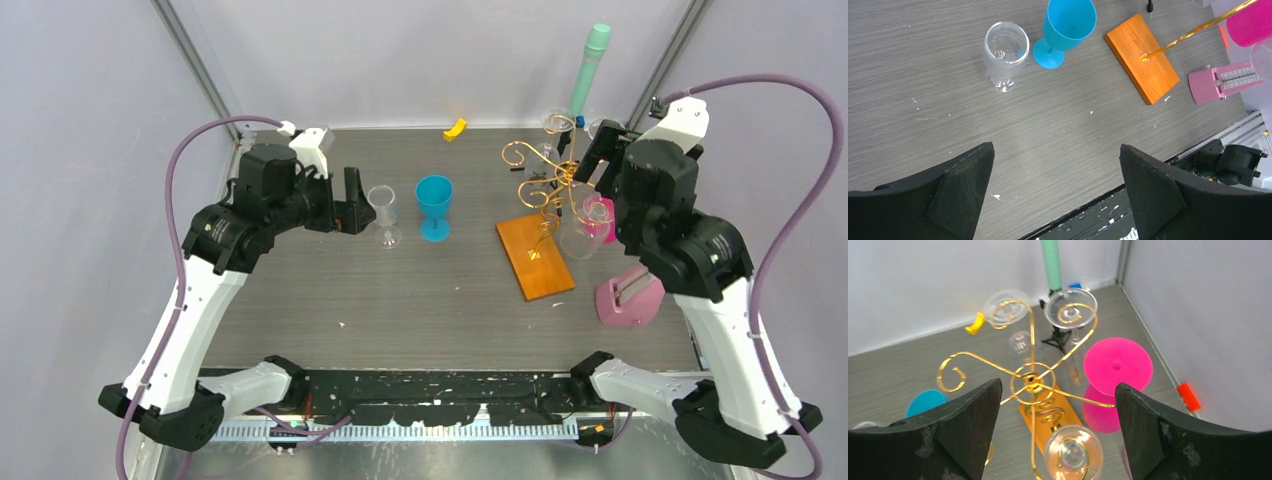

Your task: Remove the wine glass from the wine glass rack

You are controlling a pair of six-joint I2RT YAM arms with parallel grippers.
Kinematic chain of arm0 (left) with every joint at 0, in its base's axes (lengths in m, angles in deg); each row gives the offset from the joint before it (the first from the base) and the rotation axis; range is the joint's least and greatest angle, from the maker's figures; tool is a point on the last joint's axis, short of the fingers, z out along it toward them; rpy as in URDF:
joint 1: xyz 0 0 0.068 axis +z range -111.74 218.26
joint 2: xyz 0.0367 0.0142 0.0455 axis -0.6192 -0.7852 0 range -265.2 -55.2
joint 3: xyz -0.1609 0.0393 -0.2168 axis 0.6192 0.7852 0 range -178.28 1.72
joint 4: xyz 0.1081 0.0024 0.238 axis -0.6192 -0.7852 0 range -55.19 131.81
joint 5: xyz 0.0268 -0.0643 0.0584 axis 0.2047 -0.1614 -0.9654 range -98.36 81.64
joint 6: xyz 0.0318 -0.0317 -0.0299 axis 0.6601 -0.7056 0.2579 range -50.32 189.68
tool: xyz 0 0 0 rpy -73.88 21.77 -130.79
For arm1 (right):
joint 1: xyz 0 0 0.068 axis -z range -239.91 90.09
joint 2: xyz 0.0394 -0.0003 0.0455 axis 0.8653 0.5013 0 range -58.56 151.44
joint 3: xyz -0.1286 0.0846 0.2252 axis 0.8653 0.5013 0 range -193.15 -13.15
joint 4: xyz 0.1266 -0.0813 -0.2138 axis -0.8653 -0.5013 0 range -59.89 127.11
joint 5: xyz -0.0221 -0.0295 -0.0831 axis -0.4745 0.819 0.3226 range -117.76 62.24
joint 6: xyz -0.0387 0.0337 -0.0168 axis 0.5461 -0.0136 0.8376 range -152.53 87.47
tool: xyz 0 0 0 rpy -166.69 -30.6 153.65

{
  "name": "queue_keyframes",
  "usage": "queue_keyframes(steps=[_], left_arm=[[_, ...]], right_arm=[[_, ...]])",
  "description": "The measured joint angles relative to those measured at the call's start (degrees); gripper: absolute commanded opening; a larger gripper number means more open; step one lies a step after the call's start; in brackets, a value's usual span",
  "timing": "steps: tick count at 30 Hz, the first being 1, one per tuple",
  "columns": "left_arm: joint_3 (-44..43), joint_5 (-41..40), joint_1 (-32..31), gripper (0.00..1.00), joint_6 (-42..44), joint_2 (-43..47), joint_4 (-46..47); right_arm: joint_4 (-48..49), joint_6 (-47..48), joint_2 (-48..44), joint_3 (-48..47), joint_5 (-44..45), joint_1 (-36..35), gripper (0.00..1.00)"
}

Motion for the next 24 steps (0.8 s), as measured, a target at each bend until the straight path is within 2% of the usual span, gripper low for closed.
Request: queue_keyframes(steps=[5,9,12,19,24], left_arm=[[2.75,0.63,0.0,1.0,-0.11,0.57,0.31],[5.11,1.16,0.0,1.0,-0.33,1.14,0.42],[6.54,1.99,0.0,1.0,-0.52,1.46,0.76],[8.59,3.89,0.0,1.0,-1.18,1.55,1.42],[8.74,4.33,0.0,1.0,-1.14,1.44,1.84]], right_arm=[[-3.39,-2.38,2.32,0.46,-13.16,14.01,0.89],[-4.5,-5.25,1.44,2.56,-22.91,21.59,0.89],[-4.07,-7.98,-1.49,5.95,-27.69,24.33,0.89],[-3.87,-12.22,-9.2,11.67,-32.39,25.55,0.89],[-2.51,-12.57,-7.72,11.47,-34.88,28.13,0.89]])
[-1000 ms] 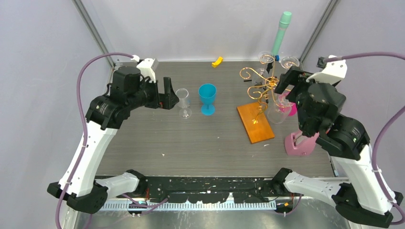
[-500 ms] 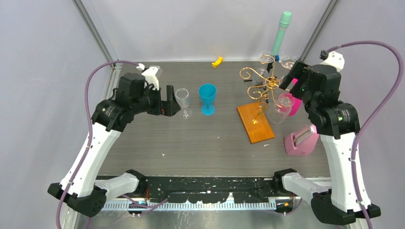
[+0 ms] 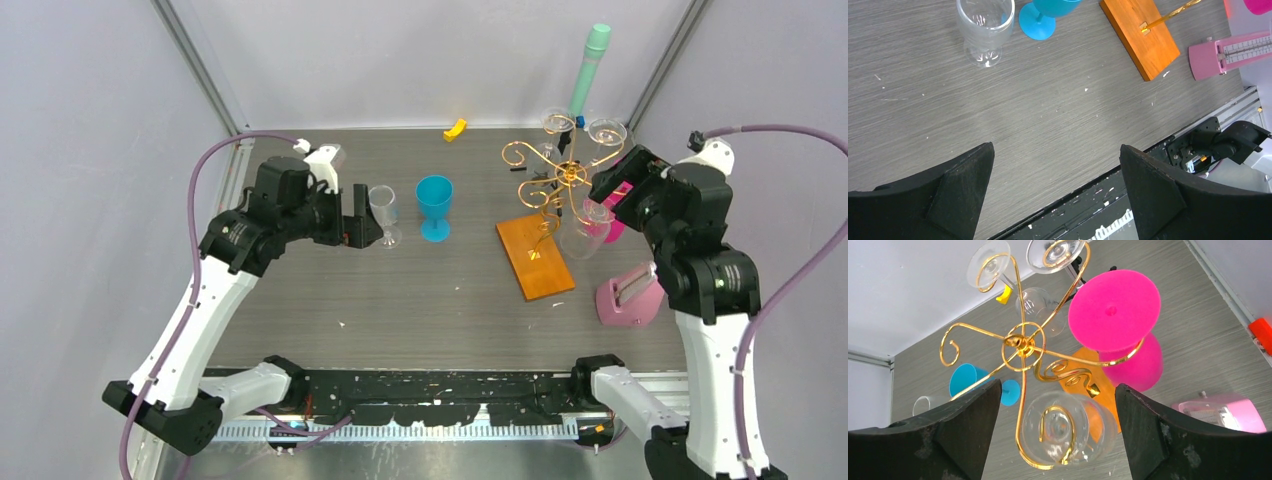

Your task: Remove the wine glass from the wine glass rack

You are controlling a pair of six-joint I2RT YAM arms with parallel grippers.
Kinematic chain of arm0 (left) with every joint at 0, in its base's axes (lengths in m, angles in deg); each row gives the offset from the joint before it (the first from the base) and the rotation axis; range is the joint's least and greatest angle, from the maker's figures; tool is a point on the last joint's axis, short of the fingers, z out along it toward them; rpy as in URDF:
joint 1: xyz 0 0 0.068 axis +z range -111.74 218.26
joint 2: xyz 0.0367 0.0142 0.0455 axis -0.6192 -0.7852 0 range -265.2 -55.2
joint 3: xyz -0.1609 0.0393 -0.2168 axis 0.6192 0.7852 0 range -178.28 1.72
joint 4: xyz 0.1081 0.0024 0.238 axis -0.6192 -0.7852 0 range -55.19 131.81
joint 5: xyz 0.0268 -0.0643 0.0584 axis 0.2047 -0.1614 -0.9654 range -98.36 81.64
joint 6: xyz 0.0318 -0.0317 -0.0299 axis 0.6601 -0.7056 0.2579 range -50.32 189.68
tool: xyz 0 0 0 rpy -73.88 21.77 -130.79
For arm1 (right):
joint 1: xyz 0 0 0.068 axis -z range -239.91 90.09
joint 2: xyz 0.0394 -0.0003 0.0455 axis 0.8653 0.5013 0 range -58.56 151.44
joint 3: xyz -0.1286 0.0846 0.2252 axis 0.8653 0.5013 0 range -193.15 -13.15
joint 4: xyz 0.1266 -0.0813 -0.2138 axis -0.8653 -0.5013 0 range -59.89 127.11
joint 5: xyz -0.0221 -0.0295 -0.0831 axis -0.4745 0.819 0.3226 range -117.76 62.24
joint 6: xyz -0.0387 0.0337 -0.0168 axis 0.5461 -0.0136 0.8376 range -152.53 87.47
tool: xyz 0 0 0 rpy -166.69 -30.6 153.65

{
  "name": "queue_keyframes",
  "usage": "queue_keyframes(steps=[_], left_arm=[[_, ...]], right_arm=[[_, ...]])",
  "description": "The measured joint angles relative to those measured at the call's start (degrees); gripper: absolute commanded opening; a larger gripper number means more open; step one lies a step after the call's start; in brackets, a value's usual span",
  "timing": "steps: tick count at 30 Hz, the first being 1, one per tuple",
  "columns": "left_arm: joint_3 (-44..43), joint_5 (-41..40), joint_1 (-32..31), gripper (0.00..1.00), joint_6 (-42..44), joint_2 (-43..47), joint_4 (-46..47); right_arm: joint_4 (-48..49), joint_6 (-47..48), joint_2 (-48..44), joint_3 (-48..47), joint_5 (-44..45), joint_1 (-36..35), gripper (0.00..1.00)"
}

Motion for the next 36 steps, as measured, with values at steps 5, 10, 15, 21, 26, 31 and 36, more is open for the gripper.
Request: queue_keyframes(steps=[5,10,15,21,26,31,36], left_arm=[[0.42,0.24,0.0,1.0,0.02,-0.15,0.37],[0.94,0.59,0.0,1.0,0.04,-0.15,0.98],[1.88,1.03,0.0,1.0,0.02,-0.66,1.11],[2.05,1.2,0.0,1.0,0.02,-1.95,1.14],[2.43,1.2,0.0,1.0,0.02,-1.95,1.33],[2.62,1.2,0.0,1.0,0.02,-1.95,1.44],[2.62,1.2,0.0,1.0,0.02,-1.95,1.44]], right_arm=[[0.63,-0.26,5.11,-1.36,-8.07,7.98,0.86],[0.87,-2.16,7.21,-1.22,-18.86,19.74,0.78],[1.55,-5.7,2.6,1.57,-25.68,22.58,0.74],[1.7,-8.68,-1.53,3.26,-28.83,22.64,0.66],[1.64,-10.1,-2.25,4.07,-29.05,23.02,0.57],[1.16,-10.6,-2.25,5.62,-27.63,23.06,0.51],[0.48,-11.37,-2.27,6.95,-27.41,23.04,0.43]])
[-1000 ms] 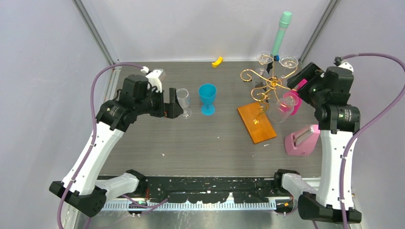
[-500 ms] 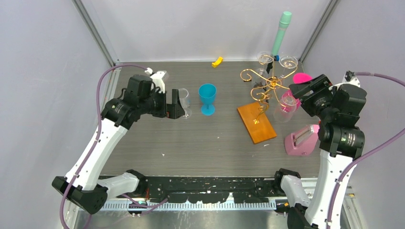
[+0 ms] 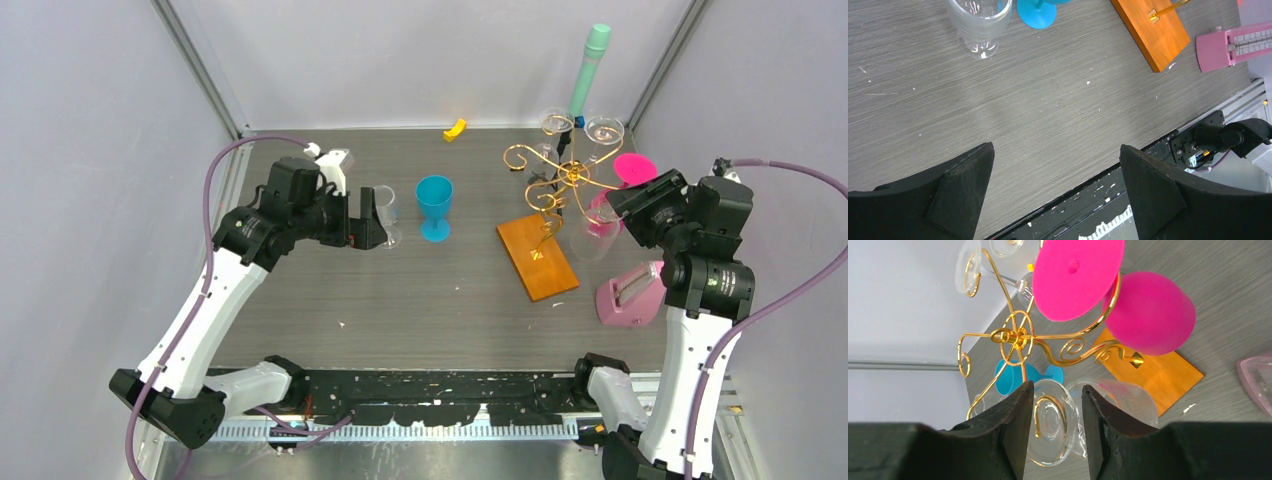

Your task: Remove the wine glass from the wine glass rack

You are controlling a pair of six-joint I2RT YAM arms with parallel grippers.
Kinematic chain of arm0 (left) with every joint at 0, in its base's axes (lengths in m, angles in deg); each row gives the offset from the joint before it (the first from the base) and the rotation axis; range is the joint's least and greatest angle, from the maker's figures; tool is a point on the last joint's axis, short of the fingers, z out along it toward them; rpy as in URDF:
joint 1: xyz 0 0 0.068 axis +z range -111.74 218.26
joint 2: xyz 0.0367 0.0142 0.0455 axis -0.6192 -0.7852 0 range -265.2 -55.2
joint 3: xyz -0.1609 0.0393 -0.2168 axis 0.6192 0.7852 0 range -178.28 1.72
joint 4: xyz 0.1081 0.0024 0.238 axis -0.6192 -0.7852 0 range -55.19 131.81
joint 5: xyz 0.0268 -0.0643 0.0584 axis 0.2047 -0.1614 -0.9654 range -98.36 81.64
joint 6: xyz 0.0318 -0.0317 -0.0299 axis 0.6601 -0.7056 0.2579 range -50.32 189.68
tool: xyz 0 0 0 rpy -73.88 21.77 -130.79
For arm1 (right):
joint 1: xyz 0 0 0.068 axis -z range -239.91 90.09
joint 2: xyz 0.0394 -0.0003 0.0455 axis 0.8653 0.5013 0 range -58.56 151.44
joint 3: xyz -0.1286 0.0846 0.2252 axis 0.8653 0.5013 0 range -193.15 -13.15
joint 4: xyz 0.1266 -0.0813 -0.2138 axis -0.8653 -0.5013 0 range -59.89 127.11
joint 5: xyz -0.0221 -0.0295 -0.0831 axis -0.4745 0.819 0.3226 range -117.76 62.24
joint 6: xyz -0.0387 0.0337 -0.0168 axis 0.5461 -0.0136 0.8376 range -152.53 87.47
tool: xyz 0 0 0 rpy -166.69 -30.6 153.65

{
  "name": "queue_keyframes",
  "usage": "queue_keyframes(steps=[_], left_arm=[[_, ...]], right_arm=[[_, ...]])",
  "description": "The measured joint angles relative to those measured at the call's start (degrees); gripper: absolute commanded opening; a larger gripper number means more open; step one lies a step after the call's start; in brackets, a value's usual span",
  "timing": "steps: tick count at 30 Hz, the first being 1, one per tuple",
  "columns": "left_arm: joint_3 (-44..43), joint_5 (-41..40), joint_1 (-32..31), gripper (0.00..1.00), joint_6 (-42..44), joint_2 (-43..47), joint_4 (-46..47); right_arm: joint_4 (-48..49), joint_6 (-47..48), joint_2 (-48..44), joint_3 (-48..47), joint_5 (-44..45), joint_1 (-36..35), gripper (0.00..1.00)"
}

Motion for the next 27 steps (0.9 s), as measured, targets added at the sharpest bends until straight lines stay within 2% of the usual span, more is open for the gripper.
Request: queue_keyframes(steps=[17,27], left_arm=[[0.42,0.02,0.0,1.0,0.02,0.0,0.04],[0.42,0.0,0.0,1.0,0.02,0.0,0.04]], right_arm=[[0.33,-2.75,-3.45,0.9,1.22,0.0,0.03],[0.74,-6.01,-5.14,1.62,1.66,0.0,0.0]])
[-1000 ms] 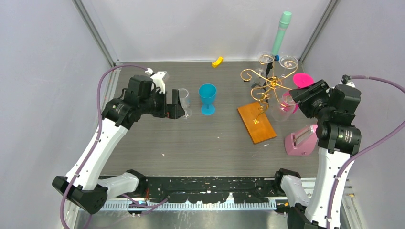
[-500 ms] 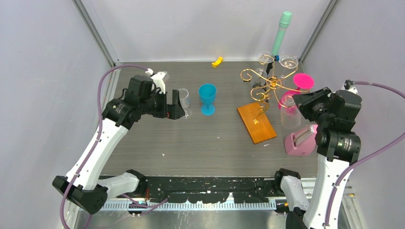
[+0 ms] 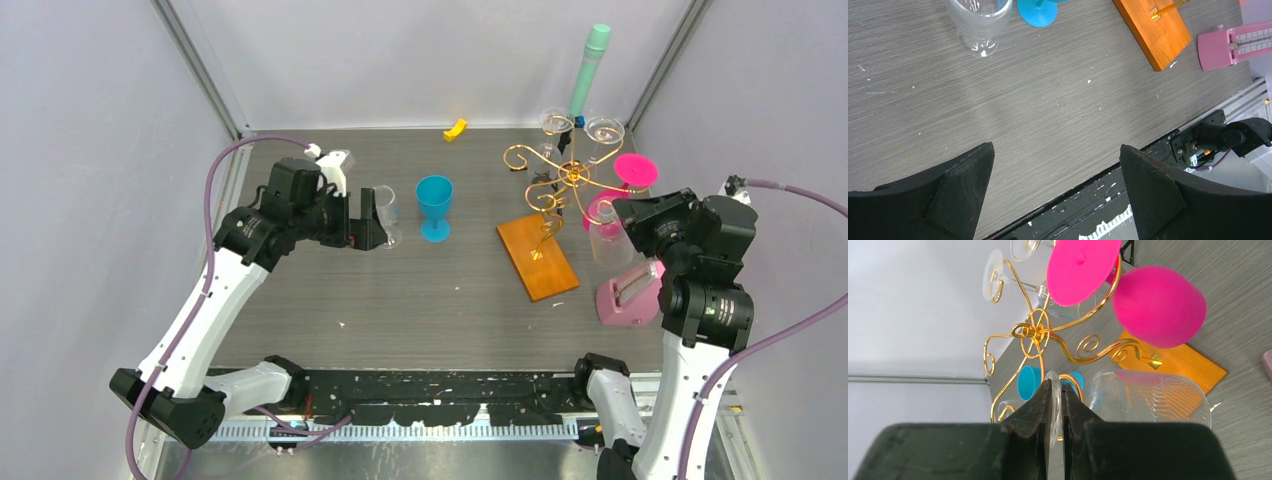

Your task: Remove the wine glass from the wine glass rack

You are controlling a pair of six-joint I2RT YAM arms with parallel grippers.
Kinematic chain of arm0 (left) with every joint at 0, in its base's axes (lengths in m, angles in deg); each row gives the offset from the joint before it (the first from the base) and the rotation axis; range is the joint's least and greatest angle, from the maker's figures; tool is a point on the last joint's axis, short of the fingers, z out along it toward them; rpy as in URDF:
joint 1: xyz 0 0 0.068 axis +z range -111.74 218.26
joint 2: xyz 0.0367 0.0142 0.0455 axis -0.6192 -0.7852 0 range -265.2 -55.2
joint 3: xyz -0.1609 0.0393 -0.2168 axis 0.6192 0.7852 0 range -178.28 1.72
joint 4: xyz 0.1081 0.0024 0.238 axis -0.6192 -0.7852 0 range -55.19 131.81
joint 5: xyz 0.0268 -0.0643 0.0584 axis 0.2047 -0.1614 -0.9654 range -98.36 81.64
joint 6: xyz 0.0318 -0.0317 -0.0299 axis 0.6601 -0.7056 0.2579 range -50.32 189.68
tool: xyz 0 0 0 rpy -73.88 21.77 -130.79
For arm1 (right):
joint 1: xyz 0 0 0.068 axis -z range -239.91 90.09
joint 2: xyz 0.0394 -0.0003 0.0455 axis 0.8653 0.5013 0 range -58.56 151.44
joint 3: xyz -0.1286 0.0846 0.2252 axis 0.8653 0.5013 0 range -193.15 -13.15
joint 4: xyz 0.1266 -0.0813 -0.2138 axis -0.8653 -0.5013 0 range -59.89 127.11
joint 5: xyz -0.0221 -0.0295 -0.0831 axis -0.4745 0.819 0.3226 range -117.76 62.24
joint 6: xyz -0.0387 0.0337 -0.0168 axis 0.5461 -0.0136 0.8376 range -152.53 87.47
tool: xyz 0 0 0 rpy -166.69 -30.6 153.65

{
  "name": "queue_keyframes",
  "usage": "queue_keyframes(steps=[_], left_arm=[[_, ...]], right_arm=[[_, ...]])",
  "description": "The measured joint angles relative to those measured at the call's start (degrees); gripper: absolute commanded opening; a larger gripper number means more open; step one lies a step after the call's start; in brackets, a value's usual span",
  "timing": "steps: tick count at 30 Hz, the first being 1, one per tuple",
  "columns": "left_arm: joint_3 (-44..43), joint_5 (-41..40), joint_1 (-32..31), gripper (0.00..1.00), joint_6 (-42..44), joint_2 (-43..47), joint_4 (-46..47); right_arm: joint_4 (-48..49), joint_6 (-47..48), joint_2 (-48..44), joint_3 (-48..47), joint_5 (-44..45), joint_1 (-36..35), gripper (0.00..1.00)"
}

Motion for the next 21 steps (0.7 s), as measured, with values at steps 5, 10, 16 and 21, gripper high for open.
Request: queue_keyframes(steps=[5,10,16,21], left_arm=[[0.0,0.0,0.0,1.0,0.02,0.0,0.0],[0.0,0.0,0.0,1.0,0.02,-0.02,0.0],[0.0,0.0,0.0,1.0,0.07,-0.24,0.0],[0.0,0.0,0.0,1.0,0.09,-0.42,0.04]], right_arm=[[1.36,-3.39,-2.91,2.1,0.72,0.0,0.0],[2.01,-7.32,-6.45,4.15,2.1,0.0,0.0],[2.01,-11.21,-9.6,5.66,3.34,0.0,0.0],[2.25,-13.79,-10.34,6.36,3.17,0.0,0.0]])
